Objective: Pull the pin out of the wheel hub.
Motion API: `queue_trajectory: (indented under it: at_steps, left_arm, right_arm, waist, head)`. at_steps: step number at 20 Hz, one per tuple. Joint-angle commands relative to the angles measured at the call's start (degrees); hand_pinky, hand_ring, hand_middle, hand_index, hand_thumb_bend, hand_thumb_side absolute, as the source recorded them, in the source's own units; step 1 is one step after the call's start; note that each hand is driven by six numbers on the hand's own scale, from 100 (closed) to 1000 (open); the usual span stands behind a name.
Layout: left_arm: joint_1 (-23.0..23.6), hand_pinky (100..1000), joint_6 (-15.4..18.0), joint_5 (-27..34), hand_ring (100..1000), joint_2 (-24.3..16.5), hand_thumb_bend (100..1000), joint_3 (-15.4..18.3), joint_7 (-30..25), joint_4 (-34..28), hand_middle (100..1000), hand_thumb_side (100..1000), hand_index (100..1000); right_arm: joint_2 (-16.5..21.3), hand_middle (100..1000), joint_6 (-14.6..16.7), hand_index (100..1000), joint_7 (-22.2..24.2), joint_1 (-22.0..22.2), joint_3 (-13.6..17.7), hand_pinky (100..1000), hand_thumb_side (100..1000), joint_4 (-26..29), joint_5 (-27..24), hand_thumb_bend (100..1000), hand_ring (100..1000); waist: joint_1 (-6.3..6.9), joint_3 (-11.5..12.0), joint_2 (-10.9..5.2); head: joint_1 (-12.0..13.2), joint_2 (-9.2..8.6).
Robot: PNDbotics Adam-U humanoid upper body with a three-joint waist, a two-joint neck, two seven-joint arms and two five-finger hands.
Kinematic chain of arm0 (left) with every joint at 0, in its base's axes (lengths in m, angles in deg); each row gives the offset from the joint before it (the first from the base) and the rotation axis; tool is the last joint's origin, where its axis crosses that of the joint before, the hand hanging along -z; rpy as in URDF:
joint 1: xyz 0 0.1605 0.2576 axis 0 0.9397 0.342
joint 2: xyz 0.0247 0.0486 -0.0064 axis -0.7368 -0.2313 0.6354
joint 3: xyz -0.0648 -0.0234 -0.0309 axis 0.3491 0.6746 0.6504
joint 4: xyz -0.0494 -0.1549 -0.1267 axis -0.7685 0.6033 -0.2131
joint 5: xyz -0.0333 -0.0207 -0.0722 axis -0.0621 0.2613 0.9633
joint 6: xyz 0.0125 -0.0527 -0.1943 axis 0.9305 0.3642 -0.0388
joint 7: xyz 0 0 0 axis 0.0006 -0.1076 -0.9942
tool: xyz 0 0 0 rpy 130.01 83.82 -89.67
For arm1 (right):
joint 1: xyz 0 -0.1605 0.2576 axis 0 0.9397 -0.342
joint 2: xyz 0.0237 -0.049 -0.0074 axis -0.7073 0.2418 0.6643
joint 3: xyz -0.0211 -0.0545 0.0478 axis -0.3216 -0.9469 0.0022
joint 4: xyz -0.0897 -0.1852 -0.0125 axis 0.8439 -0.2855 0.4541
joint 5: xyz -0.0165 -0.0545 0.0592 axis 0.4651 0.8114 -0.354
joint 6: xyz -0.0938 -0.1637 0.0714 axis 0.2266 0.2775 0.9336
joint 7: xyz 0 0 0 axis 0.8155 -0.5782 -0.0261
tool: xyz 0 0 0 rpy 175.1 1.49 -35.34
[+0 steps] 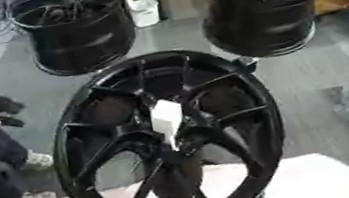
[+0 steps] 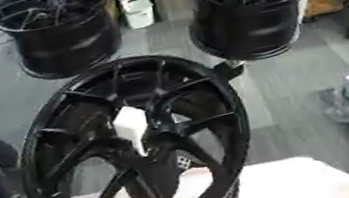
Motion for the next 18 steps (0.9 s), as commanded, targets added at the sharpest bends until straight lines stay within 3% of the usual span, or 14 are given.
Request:
queue_trajectory:
  at_steps: [1, 8, 14, 18]
  left_arm:
    - [-2.41, 660, 2.96, -2.16, 750, -6.36, 742, -2.70, -1.75, -1.07, 629, 448, 762]
    - [-12.10, 661, 9.30, -8.25, 719, -16.68, 689, -12.31, -7.02, 5.99, 690, 343, 788]
    - [-21.37, 642, 15.01, -12.60, 669, -25.79, 653, -21.58, -11.79, 11.31, 706, 275, 787]
    - [-27.08, 637, 17.55, -14.15, 660, -24.77, 656, -27.14, -13.86, 14.64, 706, 281, 782]
  right_arm:
    - [1.68, 807, -0.20, 930, -0.12, -0.46, 0.19, 725, 741, 0.63, 0.65, 100, 800]
    - [2.57, 804, -0.55, 930, 0.44, 0.09, -0.64, 725, 746, 0.21, 0.79, 100, 798]
    - [2.65, 804, -0.70, 931, 1.55, -0.18, -1.68, 724, 748, -0.07, 0.42, 100, 798]
    - [2.57, 804, -0.77, 931, 1.85, -0.24, -1.91, 724, 751, -0.18, 0.25, 100, 798]
  waist:
    - [0.36, -0.30, -0.88]
    - [1.66, -2.10, -2.08]
    - [1.61, -3.99, -2.24]
    - [1.55, -4.64, -2.24]
  head:
    - [-0.07, -0.02]
    - [1.44, 1.55]
    - [3.27, 1.98]
    - [3.64, 2.04]
